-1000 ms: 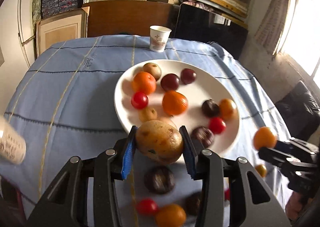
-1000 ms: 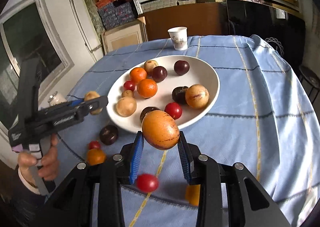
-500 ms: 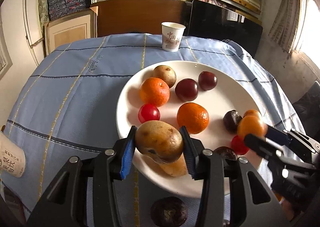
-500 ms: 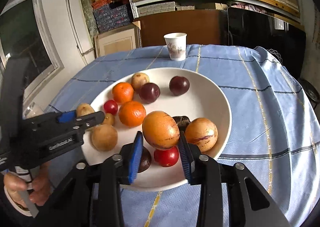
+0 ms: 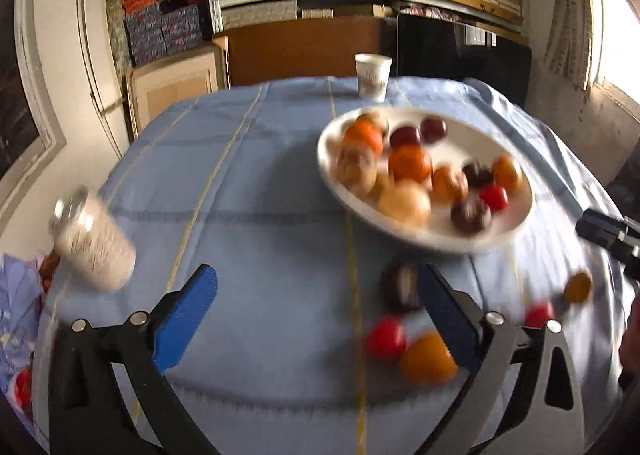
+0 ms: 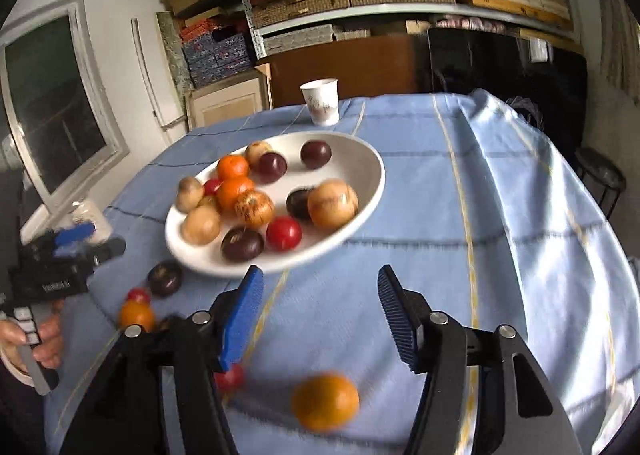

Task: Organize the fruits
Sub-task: 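Move both tools back to the remaining fruits on the cloth, then close the right tool on the large orange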

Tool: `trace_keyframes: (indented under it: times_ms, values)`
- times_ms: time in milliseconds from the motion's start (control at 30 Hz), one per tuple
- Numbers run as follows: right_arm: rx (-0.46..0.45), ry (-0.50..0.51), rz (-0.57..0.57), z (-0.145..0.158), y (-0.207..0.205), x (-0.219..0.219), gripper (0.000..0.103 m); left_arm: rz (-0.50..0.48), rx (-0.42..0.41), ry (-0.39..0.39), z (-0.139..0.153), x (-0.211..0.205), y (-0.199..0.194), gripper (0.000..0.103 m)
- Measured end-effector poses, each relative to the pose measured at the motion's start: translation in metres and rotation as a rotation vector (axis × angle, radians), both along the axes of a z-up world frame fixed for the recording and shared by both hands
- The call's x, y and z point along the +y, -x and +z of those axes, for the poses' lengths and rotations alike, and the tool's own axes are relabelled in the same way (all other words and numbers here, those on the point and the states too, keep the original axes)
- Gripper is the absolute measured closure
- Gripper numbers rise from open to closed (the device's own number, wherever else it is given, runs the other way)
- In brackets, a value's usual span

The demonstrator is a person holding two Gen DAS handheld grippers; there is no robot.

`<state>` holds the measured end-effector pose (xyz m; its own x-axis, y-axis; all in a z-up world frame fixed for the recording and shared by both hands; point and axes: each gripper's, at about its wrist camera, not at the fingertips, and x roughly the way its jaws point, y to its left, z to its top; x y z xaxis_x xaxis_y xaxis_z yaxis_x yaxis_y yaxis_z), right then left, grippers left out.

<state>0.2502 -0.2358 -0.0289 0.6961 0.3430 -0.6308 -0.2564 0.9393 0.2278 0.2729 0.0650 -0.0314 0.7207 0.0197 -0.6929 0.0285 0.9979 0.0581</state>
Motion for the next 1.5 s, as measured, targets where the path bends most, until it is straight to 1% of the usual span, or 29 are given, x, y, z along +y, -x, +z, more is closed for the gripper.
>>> trace_keyframes:
  times_ms: [100,133,200,233,300,367,433,467,633,767,900,1200,1333,1400,1467,1500]
  values:
    - [-0.013,0.01,0.007,0.002,0.014,-0.006,0.033,0.01,0.002,0.022,-0.008,0.01,0.026,0.005]
    - [-0.015,0.018,0.015,0.002,0.02,-0.006,0.032,0.021,0.017,0.03,-0.014,0.013,0.032,0.005]
    - [0.001,0.052,0.023,-0.002,0.028,-0.006,0.032,0.031,0.072,0.053,-0.026,0.017,0.037,0.005]
    - [0.013,0.066,0.023,-0.005,0.031,-0.005,0.032,0.027,0.121,0.088,-0.032,0.021,0.036,0.005]
    - [0.051,0.096,0.027,-0.014,0.033,-0.004,0.032,0.02,0.16,0.151,-0.038,0.028,0.034,0.005]
    - [0.091,0.123,0.034,-0.024,0.033,-0.001,0.032,0.044,0.184,0.181,-0.044,0.034,0.031,0.005]
    - [0.117,0.138,0.045,-0.029,0.032,0.002,0.032,0.056,0.207,0.178,-0.05,0.035,0.03,0.005]
    - [0.123,0.143,0.047,-0.03,0.031,0.003,0.032,0.055,0.208,0.164,-0.051,0.032,0.03,0.005]
    - [0.151,0.16,0.048,-0.037,0.028,0.006,0.032,0.041,0.234,0.049,-0.056,0.016,0.029,0.004]
    - [0.168,0.177,0.056,-0.042,0.025,0.012,0.032,0.039,0.237,0.054,-0.055,0.016,0.028,0.004]
    - [0.166,0.197,0.066,-0.042,0.025,0.016,0.032,0.04,0.239,0.044,-0.055,0.014,0.027,0.004]
    - [0.166,0.188,0.062,-0.041,0.024,0.016,0.033,0.04,0.24,0.04,-0.055,0.014,0.027,0.004]
    - [0.166,0.184,0.051,-0.041,0.023,0.013,0.039,0.04,0.24,0.04,-0.055,0.014,0.027,0.004]
    - [0.165,0.181,0.043,-0.041,0.022,0.012,0.044,0.04,0.24,0.04,-0.055,0.014,0.027,0.004]
    - [0.163,0.18,0.04,-0.041,0.023,0.011,0.06,0.04,0.24,0.04,-0.055,0.014,0.027,0.004]
    - [0.16,0.171,0.052,-0.04,0.023,0.011,0.065,0.04,0.239,0.039,-0.055,0.013,0.027,0.004]
